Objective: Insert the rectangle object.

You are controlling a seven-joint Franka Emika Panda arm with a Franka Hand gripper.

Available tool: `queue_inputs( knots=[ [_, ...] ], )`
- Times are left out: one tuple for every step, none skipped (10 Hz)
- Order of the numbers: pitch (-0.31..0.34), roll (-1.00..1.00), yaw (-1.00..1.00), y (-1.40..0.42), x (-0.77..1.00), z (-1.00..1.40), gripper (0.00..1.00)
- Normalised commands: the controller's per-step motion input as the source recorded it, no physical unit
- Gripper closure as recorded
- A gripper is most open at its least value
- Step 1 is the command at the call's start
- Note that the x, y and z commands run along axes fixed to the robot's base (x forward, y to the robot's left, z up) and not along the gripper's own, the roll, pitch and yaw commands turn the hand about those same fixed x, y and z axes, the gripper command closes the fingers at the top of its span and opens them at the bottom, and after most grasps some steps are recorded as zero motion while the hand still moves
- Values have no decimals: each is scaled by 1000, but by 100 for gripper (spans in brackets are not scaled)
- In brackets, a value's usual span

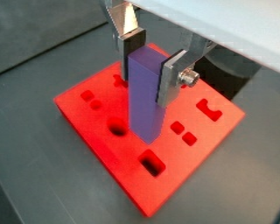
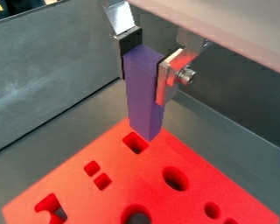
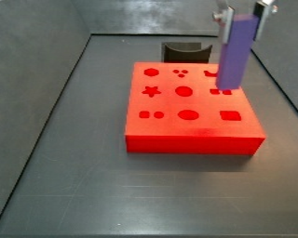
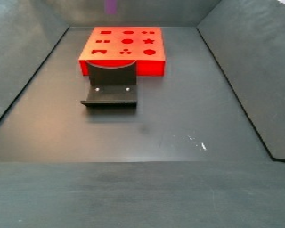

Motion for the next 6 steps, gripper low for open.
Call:
queue_inputs(
  knots=[
    [-87, 70, 0, -46, 1000, -237, 100],
    [23, 271, -23, -217, 517, -237, 100],
    [79, 123, -126, -129, 446, -297, 100],
    [37, 157, -94, -100, 543, -414, 100],
    [27, 179, -91, -86, 580, -406, 100],
    [3, 171, -46, 0, 611, -349, 100]
  ],
)
